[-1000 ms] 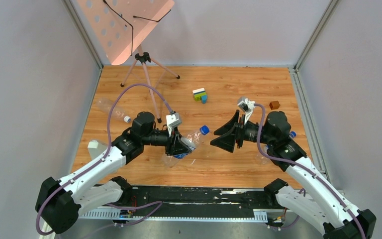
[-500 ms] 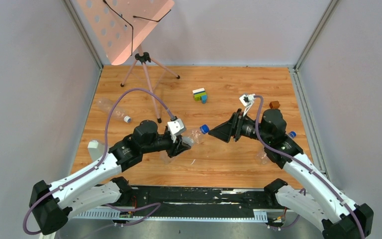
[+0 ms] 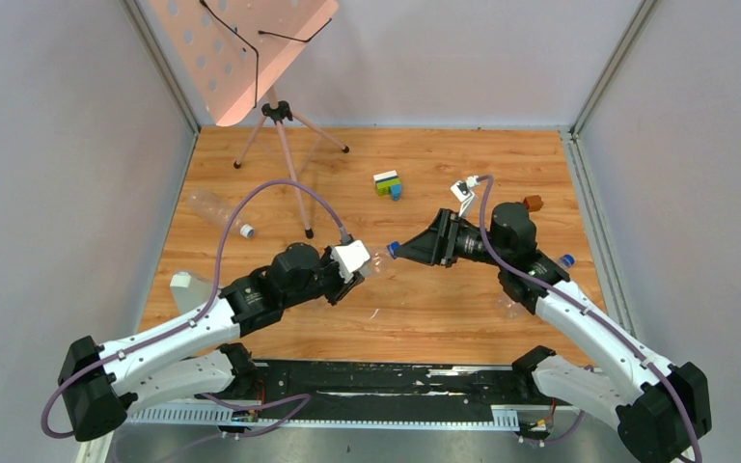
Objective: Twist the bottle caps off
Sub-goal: Unscrew the bottle cap from the plastic bottle.
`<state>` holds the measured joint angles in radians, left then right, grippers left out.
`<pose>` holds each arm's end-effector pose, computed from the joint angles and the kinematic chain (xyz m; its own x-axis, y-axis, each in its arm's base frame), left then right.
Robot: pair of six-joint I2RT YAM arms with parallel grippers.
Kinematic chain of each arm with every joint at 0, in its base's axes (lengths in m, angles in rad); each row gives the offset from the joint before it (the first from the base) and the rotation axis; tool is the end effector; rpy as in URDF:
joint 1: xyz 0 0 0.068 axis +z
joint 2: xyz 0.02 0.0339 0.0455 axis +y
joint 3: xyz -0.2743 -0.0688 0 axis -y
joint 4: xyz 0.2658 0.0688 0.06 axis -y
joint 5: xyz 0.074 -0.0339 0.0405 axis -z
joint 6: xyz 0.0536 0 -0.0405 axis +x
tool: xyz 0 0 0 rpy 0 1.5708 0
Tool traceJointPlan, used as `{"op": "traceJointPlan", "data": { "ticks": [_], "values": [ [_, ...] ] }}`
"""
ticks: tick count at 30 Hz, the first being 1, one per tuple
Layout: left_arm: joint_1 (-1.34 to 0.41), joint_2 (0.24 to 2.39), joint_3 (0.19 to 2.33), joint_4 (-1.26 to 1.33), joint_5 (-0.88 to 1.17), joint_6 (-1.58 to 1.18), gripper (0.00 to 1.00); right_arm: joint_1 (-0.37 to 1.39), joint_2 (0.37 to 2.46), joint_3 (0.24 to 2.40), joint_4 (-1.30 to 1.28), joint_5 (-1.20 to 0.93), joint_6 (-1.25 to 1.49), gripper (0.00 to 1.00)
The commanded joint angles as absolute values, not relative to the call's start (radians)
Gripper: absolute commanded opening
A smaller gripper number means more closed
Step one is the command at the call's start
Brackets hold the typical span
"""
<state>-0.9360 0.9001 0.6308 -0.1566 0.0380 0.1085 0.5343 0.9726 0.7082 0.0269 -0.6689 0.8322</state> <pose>0.1394 -0.1927 0.2628 -0.1542 0.3919 -0.9070 0.8468 0.5254 0.0830 0.1987 0.1562 0.3013 -0.8153 0.1916 -0.5465 -0.4685 0.3365 0.8169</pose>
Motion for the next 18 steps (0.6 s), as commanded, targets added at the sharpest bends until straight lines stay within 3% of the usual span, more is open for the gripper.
{"op": "traceJointPlan", "data": {
  "ticks": [1,7,15,18],
  "values": [
    [-0.965,0.916,0.648,-0.134,0.003,0.163,0.00,0.532,0.967,0.733,0.084,-0.599,0.872,0.66],
    [-0.999,0.930,0.648,-0.128,-0.071,0.186,0.00,0.532,1.052,0.747,0.084,-0.637,0.902,0.54],
    [-1.005,0.936,0.634,-0.123,-0.082,0.170,0.00,0.532,1.069,0.747,0.098,-0.673,0.880,0.19],
    [-1.005,0.937,0.636,-0.134,-0.084,0.142,0.00,0.532,1.051,0.738,0.113,-0.684,0.846,0.13]
  ]
}}
